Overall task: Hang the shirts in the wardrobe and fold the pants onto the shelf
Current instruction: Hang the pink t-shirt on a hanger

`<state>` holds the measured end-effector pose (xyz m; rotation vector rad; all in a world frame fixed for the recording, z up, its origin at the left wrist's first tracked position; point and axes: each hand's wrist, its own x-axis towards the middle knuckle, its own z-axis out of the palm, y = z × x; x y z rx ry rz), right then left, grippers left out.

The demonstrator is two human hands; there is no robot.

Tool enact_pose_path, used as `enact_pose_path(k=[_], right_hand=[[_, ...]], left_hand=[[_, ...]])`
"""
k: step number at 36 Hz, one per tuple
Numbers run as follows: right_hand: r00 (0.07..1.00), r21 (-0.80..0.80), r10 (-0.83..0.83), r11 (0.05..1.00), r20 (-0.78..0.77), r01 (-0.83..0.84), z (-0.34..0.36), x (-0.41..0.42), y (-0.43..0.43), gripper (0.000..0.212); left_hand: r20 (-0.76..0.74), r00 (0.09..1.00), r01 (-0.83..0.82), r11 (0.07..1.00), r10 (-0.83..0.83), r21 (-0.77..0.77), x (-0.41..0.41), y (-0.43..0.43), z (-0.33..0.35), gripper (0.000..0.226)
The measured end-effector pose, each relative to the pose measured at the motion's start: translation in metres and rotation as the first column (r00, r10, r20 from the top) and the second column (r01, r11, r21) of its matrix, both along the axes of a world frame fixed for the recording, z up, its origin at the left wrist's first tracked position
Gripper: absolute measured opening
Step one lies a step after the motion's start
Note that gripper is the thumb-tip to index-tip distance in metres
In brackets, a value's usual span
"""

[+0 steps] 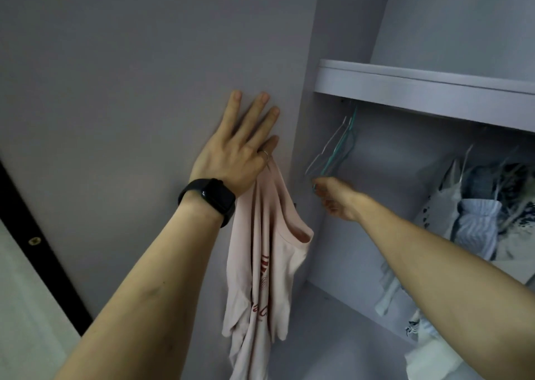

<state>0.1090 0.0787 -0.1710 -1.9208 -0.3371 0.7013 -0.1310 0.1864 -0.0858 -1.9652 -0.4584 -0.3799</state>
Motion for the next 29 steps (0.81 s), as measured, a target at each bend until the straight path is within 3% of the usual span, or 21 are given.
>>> enact_pose_path(k=[8, 15, 21, 29], right_hand=[[0.977, 0.102, -0.062, 0.994, 0.202, 0.042, -0.024, -0.011, 0.035, 0.035], [0.866, -0.124, -0.213, 0.947, 0.453, 0.298, -0.023, 0.001, 0.028, 0.082], [0.75, -0.113, -0.304, 0.887, 0.587, 0.448, -0.003, 0.001, 0.003, 0.074], [0.802, -0.131, -0.311, 0.893, 0.51, 0.43, 0.028, -0.015, -0.06, 0.073]], left_hand=[[0.015, 1.0, 0.009, 0.998, -0.01, 0.058, 0.001, 0.006, -0.003, 0.059], [0.03, 0.999, 0.035, 0.998, -0.037, 0.043, 0.002, 0.013, -0.006, 0.059], [-0.003, 0.997, 0.073, 0.997, -0.073, -0.008, -0.001, 0.007, -0.006, 0.059], [-0.042, 0.998, 0.049, 0.986, -0.056, -0.161, -0.008, 0.004, 0.002, 0.061]])
